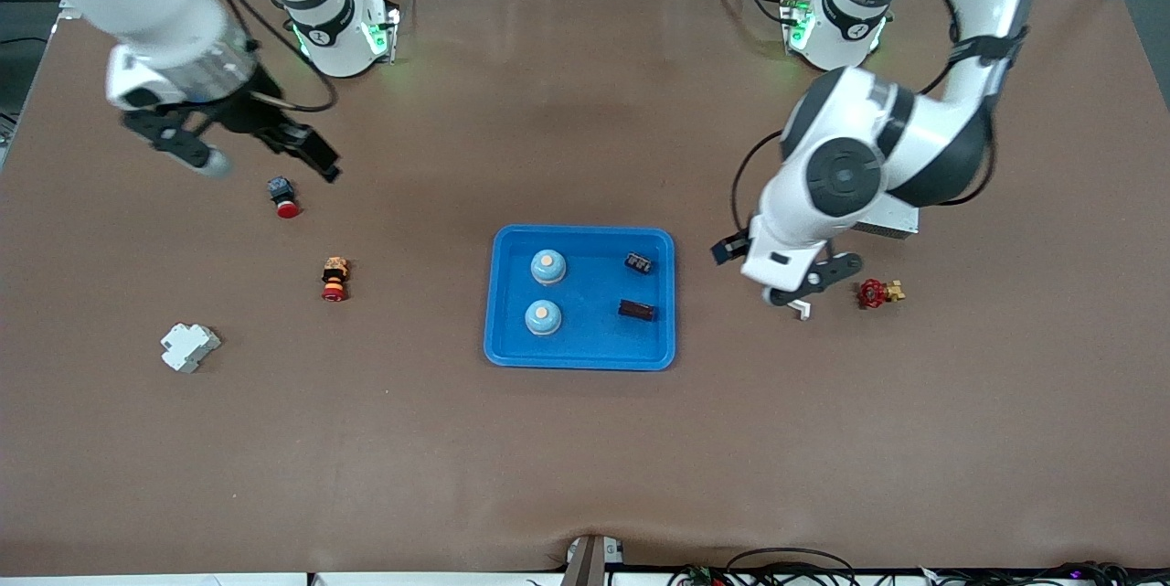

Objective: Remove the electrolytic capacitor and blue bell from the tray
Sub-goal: 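Lower the right gripper to a bell while the left gripper lowers to a capacitor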

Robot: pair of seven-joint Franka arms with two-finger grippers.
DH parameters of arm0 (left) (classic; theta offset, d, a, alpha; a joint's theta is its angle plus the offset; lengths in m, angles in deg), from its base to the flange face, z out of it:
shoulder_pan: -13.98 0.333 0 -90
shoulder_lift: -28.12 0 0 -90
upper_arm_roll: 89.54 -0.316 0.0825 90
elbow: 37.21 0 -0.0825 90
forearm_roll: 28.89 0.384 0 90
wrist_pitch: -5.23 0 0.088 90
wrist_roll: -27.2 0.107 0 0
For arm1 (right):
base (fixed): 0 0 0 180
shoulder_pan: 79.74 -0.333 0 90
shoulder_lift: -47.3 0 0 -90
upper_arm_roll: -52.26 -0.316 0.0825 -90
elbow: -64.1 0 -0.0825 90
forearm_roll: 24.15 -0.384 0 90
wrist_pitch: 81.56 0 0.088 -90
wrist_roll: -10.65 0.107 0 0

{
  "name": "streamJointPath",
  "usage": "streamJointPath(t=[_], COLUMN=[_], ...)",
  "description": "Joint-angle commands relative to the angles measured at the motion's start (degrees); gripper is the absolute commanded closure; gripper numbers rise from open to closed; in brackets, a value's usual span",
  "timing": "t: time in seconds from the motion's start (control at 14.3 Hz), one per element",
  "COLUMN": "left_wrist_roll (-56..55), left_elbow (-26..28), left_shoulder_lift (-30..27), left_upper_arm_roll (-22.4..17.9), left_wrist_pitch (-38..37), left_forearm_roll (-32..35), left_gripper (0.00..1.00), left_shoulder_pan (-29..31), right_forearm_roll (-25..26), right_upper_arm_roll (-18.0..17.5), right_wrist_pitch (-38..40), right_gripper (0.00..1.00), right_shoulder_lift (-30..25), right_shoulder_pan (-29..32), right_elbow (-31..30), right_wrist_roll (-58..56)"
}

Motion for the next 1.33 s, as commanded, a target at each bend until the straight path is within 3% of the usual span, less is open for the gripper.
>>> streamJointPath(t=[0.0,0.14,0.56,0.63,0.77,1.26], left_wrist_roll=[-12.95,-22.19,-36.27,-38.12,-41.03,-42.71], left_elbow=[-0.18,-0.36,-0.35,-0.36,-0.18,0.52], left_shoulder_lift=[4.68,7.59,13.74,14.63,15.95,17.97], left_upper_arm_roll=[-0.34,-0.25,-0.25,-0.25,-0.25,-0.51], left_wrist_pitch=[5.40,9.97,20.69,22.63,26.32,27.66], left_forearm_roll=[3.62,4.86,4.87,4.87,4.95,4.87], left_gripper=[0.00,0.00,0.00,0.14,0.25,0.28], left_shoulder_pan=[-4.79,-6.39,-9.38,-9.82,-10.17,-12.10], right_forearm_roll=[-0.10,-0.10,-0.01,-0.01,-0.01,-0.10], right_upper_arm_roll=[0.98,0.98,1.07,1.07,1.07,1.07], right_wrist_pitch=[-4.97,-8.66,-15.95,-17.97,-21.23,-24.94], right_gripper=[0.00,0.00,0.00,0.00,0.00,0.00], right_shoulder_lift=[6.25,11.26,25.16,26.65,29.20,37.73], right_shoulder_pan=[-4.18,-6.91,-14.55,-15.70,-17.29,-19.22], right_elbow=[0.35,1.40,7.47,7.38,7.47,10.36], right_wrist_roll=[6.85,10.90,21.10,21.98,23.65,26.91])
